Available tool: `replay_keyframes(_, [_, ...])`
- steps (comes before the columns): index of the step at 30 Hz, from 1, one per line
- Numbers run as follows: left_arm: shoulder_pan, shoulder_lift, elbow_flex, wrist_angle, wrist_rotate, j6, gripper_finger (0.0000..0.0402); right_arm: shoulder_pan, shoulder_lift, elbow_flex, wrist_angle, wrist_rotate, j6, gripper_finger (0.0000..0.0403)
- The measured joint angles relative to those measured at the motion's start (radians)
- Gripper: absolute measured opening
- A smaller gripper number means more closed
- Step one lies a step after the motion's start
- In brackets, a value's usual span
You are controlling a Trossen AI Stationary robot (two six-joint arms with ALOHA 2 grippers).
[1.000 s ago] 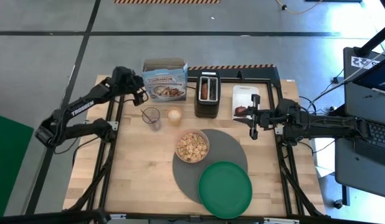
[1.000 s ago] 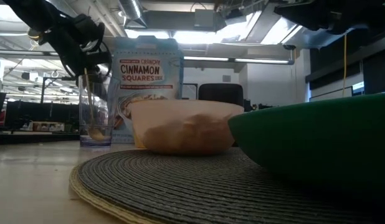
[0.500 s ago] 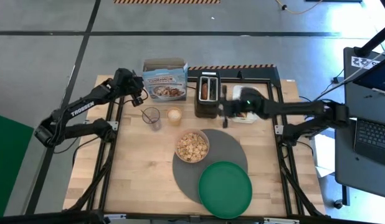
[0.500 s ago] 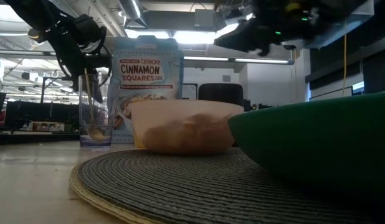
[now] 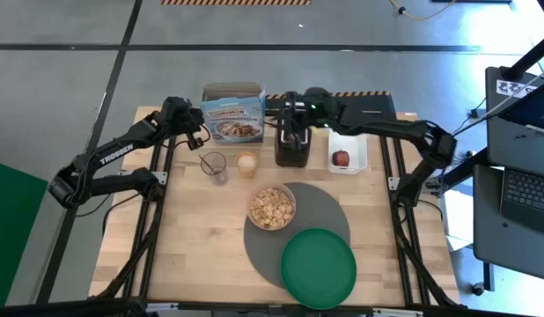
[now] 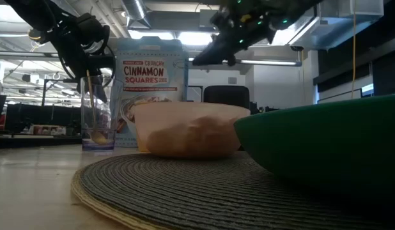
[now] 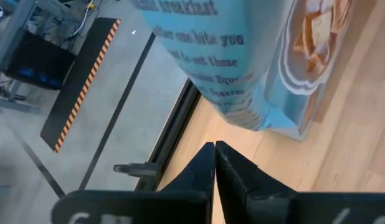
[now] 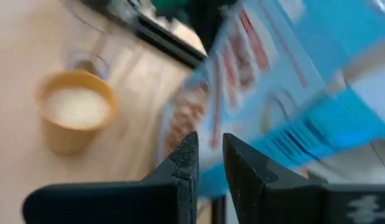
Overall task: Arrange a breakfast setting
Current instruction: Pour the cereal from the cereal box into the pink bowl
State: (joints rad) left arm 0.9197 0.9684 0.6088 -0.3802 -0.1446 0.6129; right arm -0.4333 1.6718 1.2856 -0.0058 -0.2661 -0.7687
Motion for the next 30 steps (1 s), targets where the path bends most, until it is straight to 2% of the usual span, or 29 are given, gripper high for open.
replay_keyframes(9, [0.001, 0.000, 0.001, 0.000, 0.008, -0.005, 0.0002, -0.073, 0.150, 0.133, -0.058, 0.126, 0.001, 0.0062])
replay_keyframes(14, [0.002, 0.000, 0.001, 0.033, 0.089, -0.006, 0.0001, -0.083, 0.196, 0.172, -0.051, 0.142, 0.002, 0.0062])
replay_keyframes(19, [0.005, 0.000, 0.001, 0.083, 0.124, -0.008, 0.0001, -0.086, 0.231, 0.213, -0.053, 0.128, 0.003, 0.0062])
replay_keyframes(30, [0.005, 0.012, 0.001, 0.135, 0.184, -0.043, 0.0000, -0.085, 0.231, 0.215, -0.051, 0.081, 0.013, 0.0062])
